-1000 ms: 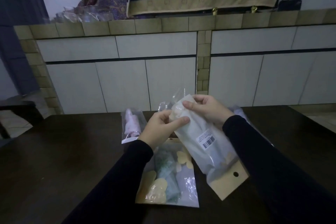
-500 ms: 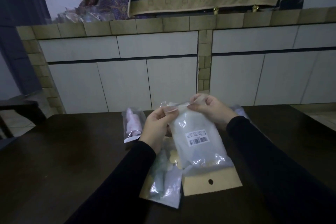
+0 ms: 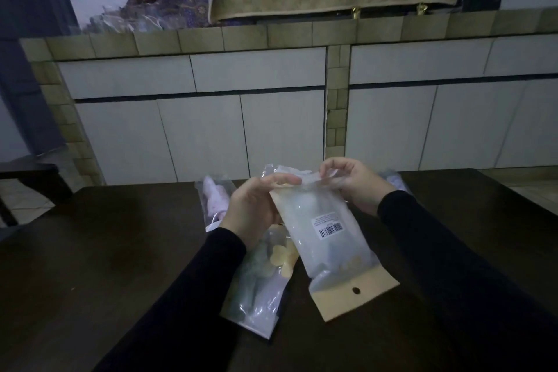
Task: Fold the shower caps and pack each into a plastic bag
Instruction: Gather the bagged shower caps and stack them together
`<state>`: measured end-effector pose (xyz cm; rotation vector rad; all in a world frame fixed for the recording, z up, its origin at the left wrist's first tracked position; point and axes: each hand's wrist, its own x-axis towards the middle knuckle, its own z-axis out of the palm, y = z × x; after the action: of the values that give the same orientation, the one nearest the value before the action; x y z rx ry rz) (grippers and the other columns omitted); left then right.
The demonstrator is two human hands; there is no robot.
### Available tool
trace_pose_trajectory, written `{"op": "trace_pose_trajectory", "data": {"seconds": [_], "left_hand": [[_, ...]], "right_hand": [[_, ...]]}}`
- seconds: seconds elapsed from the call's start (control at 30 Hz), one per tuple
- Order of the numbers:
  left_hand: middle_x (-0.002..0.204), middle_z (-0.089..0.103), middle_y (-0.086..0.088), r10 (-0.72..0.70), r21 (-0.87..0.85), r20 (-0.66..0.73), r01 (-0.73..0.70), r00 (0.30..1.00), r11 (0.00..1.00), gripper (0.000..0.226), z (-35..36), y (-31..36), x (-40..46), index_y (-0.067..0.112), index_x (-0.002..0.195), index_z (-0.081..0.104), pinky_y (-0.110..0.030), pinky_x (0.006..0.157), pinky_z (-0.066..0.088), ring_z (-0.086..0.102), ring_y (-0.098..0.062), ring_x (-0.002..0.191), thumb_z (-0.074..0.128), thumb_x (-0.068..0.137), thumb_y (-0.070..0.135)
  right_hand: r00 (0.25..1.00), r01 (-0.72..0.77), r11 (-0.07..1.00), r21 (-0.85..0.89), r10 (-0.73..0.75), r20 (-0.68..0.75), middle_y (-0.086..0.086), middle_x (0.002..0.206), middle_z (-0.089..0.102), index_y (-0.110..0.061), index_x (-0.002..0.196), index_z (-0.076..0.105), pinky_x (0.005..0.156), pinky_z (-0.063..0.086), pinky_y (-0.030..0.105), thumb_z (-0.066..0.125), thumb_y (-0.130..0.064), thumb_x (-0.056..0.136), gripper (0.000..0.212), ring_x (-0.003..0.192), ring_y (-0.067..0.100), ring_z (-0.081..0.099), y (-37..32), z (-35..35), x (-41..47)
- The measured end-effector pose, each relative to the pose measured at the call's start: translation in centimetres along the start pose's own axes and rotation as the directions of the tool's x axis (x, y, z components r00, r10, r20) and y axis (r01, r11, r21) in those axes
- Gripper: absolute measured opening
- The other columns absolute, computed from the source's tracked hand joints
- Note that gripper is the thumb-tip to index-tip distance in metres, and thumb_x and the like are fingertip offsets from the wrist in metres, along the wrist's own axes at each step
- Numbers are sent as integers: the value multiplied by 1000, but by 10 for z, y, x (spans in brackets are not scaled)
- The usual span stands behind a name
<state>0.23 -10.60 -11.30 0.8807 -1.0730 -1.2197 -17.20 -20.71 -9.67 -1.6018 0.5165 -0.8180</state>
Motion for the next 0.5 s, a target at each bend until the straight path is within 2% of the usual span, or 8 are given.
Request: {"op": "trace_pose_trajectory", "data": {"seconds": [0.07,0.13,0.23,0.3,0.33,0.4,0.43,0.5], "left_hand": [[99,64,-24,-33,75,-62,38,998,997,51,2,3,-1,11,80,71,-41,74,46,59,-35,86,46,77,55],[89,66,-17,-6,159,-164,33,986,987,53,8,3,-2,16,73,72,-41,74,47,60,-31,80,52,76,64],[82,66,-11,95,337,-146,-40,985,941,22,12,1,-4,21,81,71,-36,66,49,61,-28,75,78,67,36],[88,70,-14,96,397,-107,-46,990,917,35,9,-4,-4,22,92,69,-36,67,53,67,-27,75,85,61,25],[92,71,-16,95,401,-112,-42,989,915,38,8,-5,-3,23,94,69,-35,67,54,68,-27,76,86,60,22],[98,71,-17,117,390,-127,-59,985,919,39,9,-4,-4,23,95,69,-34,64,53,69,-27,78,86,61,16],[100,71,-16,130,380,-130,-71,983,922,39,10,-4,-4,23,96,68,-34,64,54,69,-28,80,86,63,13],[102,71,-14,147,348,-123,-96,982,933,46,12,-3,-5,22,103,65,-37,69,56,70,-29,87,85,64,6]], "right_hand": [[998,-6,1000,23,7,-55,-2,68,67,-8,70,55,50,51,18,54,18,83,29,55,6,62,3,-2,2],[998,-14,999,30,16,-62,6,71,66,-12,67,65,53,50,21,57,15,80,32,56,18,61,5,-5,3],[995,-68,983,172,79,-61,23,88,61,-13,72,75,64,47,30,47,-2,69,30,70,33,55,-2,-5,-3],[994,-87,943,322,103,-33,34,109,62,-3,94,72,81,50,44,35,-8,75,42,89,41,60,-7,-7,-7],[996,-83,947,312,91,-14,40,120,54,-3,107,68,89,45,50,36,-15,82,43,99,45,57,-9,-9,-10],[994,-97,986,133,89,64,38,129,47,-17,122,61,95,40,58,53,-33,87,40,109,48,54,-12,-10,-13],[990,-117,993,8,116,81,27,125,56,-24,124,57,95,42,58,65,-34,83,43,109,44,58,-13,-9,-15],[981,-157,974,-162,173,91,8,116,63,-32,124,52,88,54,46,77,-22,68,62,101,27,67,-16,-9,-18]]}}
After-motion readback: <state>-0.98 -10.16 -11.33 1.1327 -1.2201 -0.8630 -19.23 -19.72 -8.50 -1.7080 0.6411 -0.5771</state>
